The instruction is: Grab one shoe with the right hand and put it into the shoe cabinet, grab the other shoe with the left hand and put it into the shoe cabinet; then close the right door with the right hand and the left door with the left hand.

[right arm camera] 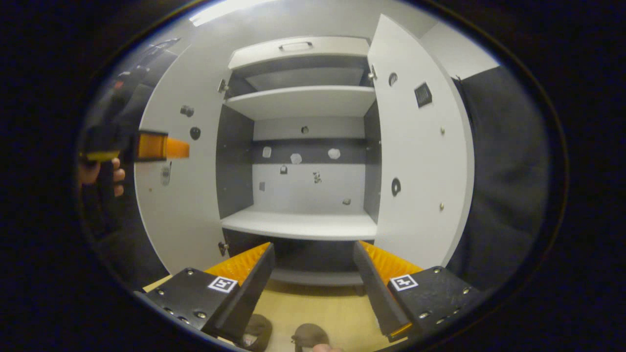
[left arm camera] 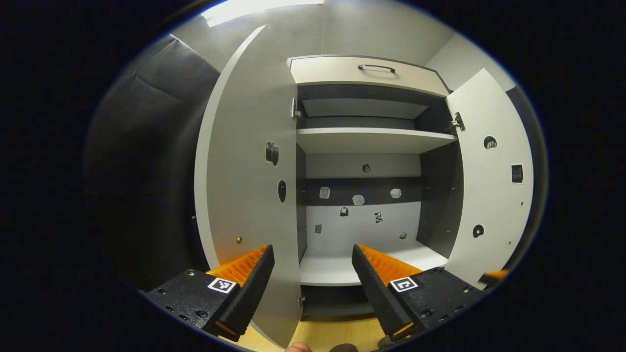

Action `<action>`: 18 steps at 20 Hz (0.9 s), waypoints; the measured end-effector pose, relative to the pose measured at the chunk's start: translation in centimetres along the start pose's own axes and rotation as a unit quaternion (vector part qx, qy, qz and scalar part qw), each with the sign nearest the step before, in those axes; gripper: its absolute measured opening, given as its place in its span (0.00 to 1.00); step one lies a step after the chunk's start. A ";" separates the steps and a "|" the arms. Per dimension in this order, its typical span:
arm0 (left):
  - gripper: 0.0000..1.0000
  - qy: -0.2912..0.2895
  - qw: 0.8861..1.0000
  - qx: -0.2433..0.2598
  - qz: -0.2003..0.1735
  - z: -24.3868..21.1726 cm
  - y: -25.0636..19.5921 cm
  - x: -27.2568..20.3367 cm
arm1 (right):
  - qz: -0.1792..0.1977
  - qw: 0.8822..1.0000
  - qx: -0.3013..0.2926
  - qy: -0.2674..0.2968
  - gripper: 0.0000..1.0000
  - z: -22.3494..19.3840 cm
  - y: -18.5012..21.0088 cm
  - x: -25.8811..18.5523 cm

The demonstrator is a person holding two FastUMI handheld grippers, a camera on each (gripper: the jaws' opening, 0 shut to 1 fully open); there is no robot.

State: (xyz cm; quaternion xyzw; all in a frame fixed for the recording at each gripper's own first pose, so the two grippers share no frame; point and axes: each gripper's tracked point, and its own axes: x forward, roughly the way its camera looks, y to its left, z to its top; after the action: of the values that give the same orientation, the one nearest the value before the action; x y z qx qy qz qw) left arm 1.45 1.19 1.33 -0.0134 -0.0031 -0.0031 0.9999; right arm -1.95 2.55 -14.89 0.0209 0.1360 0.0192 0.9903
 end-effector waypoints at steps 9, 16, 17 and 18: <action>0.97 0.002 1.000 0.004 0.004 0.2 0.6 -0.2 | 0.026 0.987 0.011 0.156 0.98 -17.7 0.7 -1.7; 0.96 0.003 1.000 0.010 -0.002 0.3 0.5 -0.3 | 0.040 0.967 0.013 0.253 0.99 -27.9 1.7 -4.2; 0.98 0.003 1.000 0.011 -0.004 0.4 0.5 -0.3 | 0.042 0.963 0.014 0.265 0.99 -29.0 1.9 -4.2; 0.96 0.003 1.000 0.011 -0.006 0.5 0.5 -0.3 | 0.040 0.960 0.018 0.277 0.97 -30.0 2.1 -4.2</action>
State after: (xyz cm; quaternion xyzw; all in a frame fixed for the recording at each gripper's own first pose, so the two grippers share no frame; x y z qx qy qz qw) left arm 1.11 1.69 1.77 -0.0027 -0.0003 -0.0087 1.0000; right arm -14.15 5.54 -42.55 0.0378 0.4040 0.0617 0.9119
